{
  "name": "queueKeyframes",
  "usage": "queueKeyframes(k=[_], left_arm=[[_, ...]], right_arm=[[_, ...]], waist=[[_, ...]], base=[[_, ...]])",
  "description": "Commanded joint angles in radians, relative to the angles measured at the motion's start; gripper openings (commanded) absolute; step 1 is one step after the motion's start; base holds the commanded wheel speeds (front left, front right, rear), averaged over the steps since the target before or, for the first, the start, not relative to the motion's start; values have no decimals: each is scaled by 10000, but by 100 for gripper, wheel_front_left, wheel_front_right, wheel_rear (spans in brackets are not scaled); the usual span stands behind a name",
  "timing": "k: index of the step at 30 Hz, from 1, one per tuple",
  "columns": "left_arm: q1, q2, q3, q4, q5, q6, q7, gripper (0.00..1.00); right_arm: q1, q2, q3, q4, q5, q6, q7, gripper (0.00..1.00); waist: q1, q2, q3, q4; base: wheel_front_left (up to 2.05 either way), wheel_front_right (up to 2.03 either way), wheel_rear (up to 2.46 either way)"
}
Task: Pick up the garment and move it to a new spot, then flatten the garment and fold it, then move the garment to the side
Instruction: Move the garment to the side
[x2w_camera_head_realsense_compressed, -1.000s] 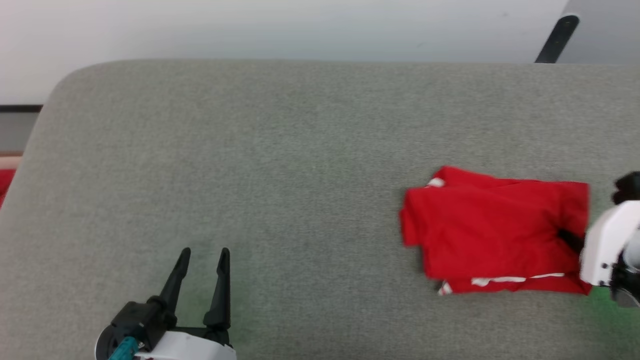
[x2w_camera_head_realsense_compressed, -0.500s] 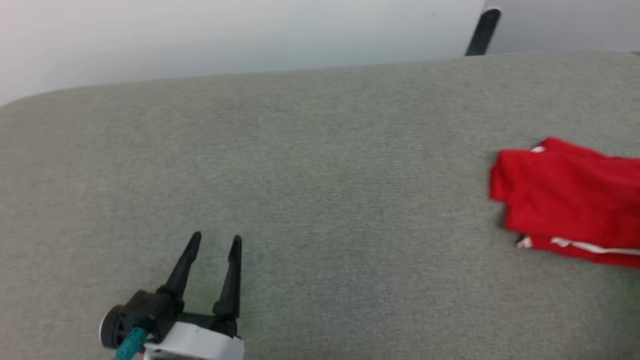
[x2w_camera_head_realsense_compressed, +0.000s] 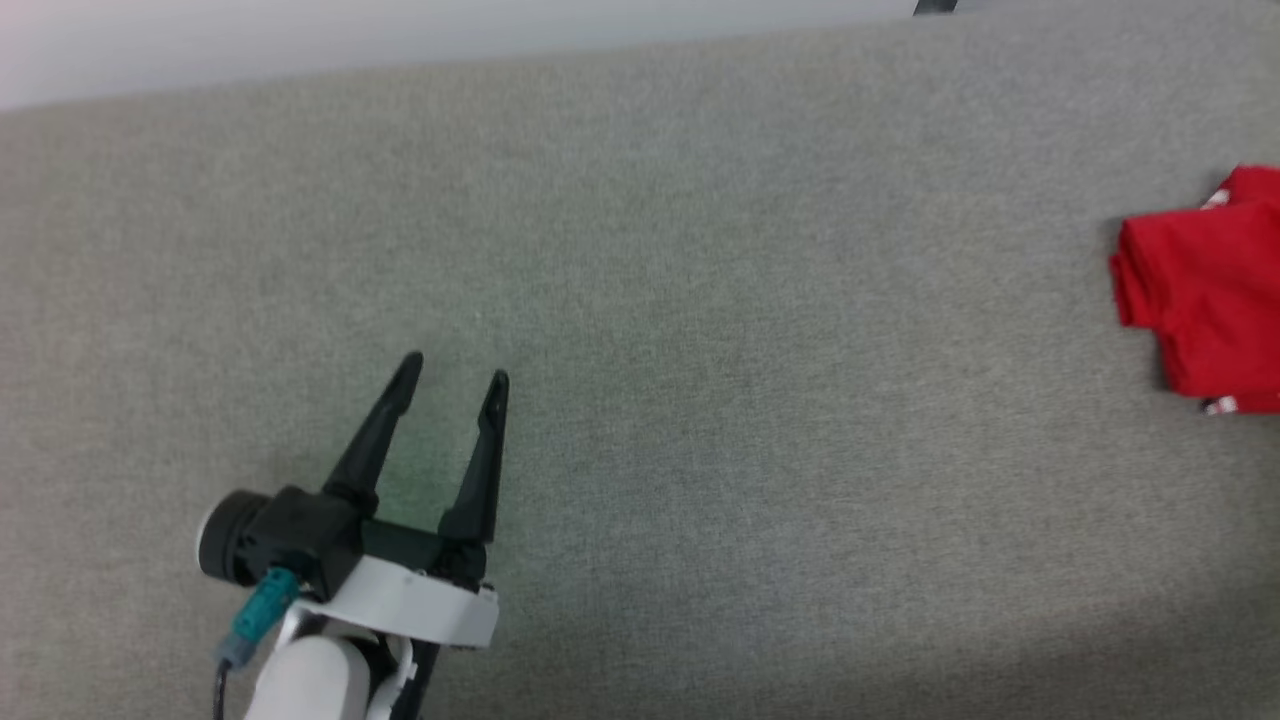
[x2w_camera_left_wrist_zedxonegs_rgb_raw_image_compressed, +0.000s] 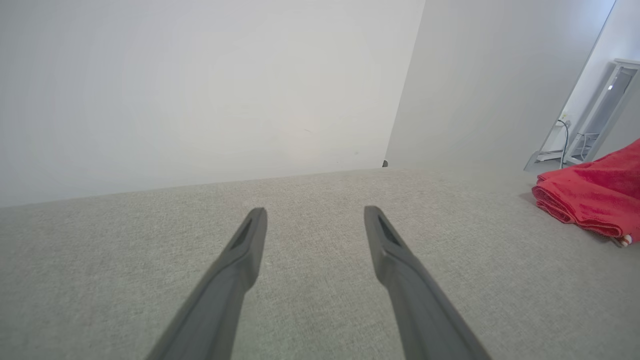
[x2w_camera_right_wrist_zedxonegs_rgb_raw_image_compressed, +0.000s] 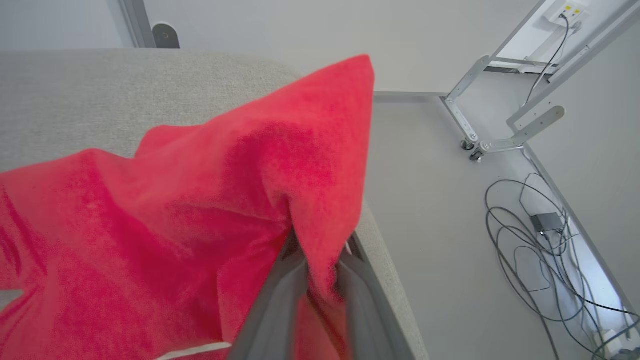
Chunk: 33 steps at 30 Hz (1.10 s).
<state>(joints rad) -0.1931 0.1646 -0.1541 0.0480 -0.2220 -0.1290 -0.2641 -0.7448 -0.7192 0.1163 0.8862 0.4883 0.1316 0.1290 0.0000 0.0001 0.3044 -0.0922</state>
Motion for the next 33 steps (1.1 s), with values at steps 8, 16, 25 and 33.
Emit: queueKeyframes(k=[8,16,25,33], left_arm=[[-558,219,50,-423,174,-23,6,100],[-693,276,-41,-590,297,-23,6,100],[-567,323,-54,-450,410,-23,6,100],[-280,74,182,-109,479,-23,6,100]], right_arm=[[-1205,274,79,1242,-1283,-21,-773,0],[-1770,517,-116,2339,-2172,-21,-1461,0],[-1992,760,-186,3064,-2515,-21,-1962,100],[-1539,842,119,3192,-2333,-21,-2389,100]], waist=[[0,-1,892,146],[0,-1,1009,145],[0,-1,686,120],[0,-1,-53,276]], base=[[0,0,0],[0,0,0],[0,0,0],[0,0,0]])
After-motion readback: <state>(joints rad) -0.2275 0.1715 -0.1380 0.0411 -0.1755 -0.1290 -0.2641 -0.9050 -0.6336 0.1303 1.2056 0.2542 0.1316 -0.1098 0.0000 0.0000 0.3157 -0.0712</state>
